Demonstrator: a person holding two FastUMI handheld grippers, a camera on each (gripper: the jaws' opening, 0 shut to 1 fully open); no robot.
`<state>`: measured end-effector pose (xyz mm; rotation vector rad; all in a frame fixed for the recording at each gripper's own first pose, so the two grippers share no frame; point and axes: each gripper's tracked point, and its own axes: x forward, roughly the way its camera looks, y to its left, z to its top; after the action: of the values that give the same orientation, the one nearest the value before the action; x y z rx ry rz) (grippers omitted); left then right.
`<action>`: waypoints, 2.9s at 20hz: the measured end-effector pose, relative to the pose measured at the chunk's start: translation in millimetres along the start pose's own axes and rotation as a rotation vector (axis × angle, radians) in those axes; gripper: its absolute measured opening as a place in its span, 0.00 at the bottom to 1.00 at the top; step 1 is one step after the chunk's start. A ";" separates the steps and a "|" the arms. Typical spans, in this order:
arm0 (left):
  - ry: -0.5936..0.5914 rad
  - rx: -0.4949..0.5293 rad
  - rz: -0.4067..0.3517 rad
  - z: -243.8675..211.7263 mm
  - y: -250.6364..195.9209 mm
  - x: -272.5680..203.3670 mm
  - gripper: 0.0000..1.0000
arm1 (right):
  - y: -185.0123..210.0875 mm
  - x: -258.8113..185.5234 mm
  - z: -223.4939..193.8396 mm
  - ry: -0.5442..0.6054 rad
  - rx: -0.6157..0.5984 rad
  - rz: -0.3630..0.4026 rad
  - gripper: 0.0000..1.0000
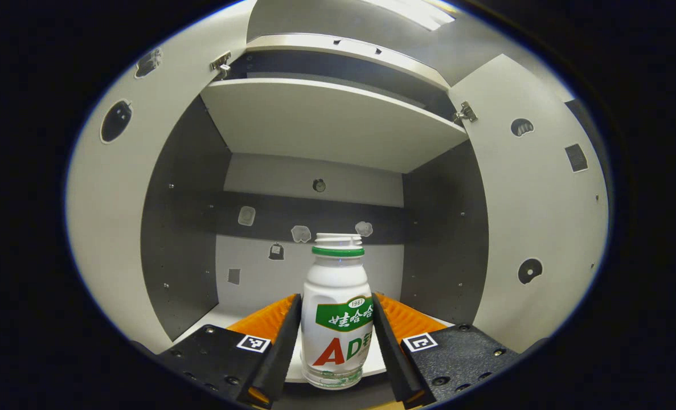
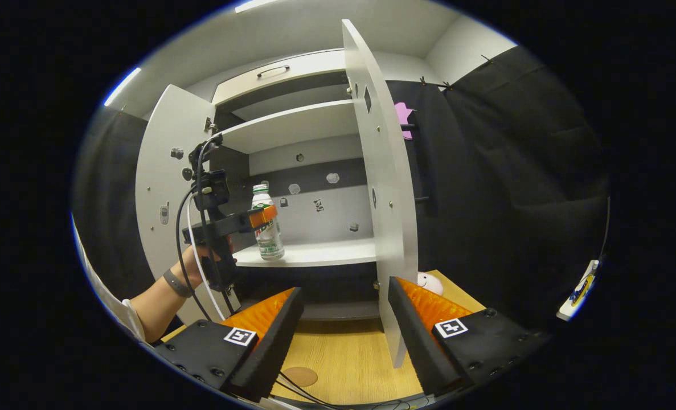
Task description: Grasp the bottle in the cabinet with the left hand and place it on the coaster, then close the right door with the right hand and the left door with the left hand.
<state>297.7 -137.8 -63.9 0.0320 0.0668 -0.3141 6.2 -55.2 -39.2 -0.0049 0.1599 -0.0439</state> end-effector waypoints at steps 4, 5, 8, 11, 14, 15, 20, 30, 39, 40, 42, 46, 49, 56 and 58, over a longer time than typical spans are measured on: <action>0.004 0.010 0.043 -1.6 0.5 -46.9 0.70 | 5.4 -1.0 2.0 0.001 0.010 0.082 0.98; 0.011 0.010 0.052 -5.3 -0.1 -56.6 0.70 | 6.0 -2.1 3.3 0.001 0.013 0.103 0.98; 0.013 -0.008 0.076 -19.7 -5.7 -93.9 0.70 | 6.3 -1.8 7.4 -0.003 0.016 0.148 0.98; 0.026 -0.038 0.106 -48.1 -16.0 -127.1 0.70 | 6.3 1.1 10.6 -0.002 0.021 0.193 0.98; 0.075 -0.072 0.118 -96.1 -33.9 -159.0 0.71 | 5.1 5.4 11.3 0.008 0.014 0.223 0.98; 0.092 -0.086 0.118 -114.3 -42.1 -168.3 0.71 | 3.0 7.0 11.6 0.010 0.009 0.224 0.98; 0.175 -0.064 0.129 -193.0 -67.7 -199.0 0.71 | -0.8 8.2 12.9 0.020 0.013 0.220 0.98; 0.183 0.084 0.077 -279.2 -105.9 -231.3 0.71 | 1.8 6.3 16.1 0.039 -0.013 0.181 0.98; 0.186 0.049 0.095 -305.2 -94.5 -248.1 0.71 | 3.2 6.0 6.1 0.069 -0.016 0.160 0.98; 0.177 0.051 0.106 -304.5 -92.0 -250.1 0.71 | 3.4 6.8 5.5 0.072 -0.016 0.161 0.98; 0.180 0.043 0.122 -306.3 -89.7 -251.5 0.70 | 4.1 7.6 5.1 0.076 -0.012 0.164 0.98; 0.224 0.012 0.091 -307.5 -93.5 -256.7 0.75 | 6.6 8.5 1.6 0.082 -0.014 0.169 0.98; 0.229 0.028 0.111 -302.7 -86.5 -261.9 0.87 | 9.3 8.3 -0.2 0.086 -0.010 0.176 0.98; 0.105 0.005 0.139 -213.5 -84.3 -252.8 0.95 | 10.8 8.3 1.9 0.071 -0.024 0.188 0.99; 0.072 0.003 0.116 -181.8 -91.0 -247.0 0.95 | 9.4 9.9 0.4 0.070 -0.025 0.185 0.98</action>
<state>24.1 -140.6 -229.7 0.0500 0.1355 -0.1967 16.4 -46.3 -40.5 -0.0131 0.2302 0.1427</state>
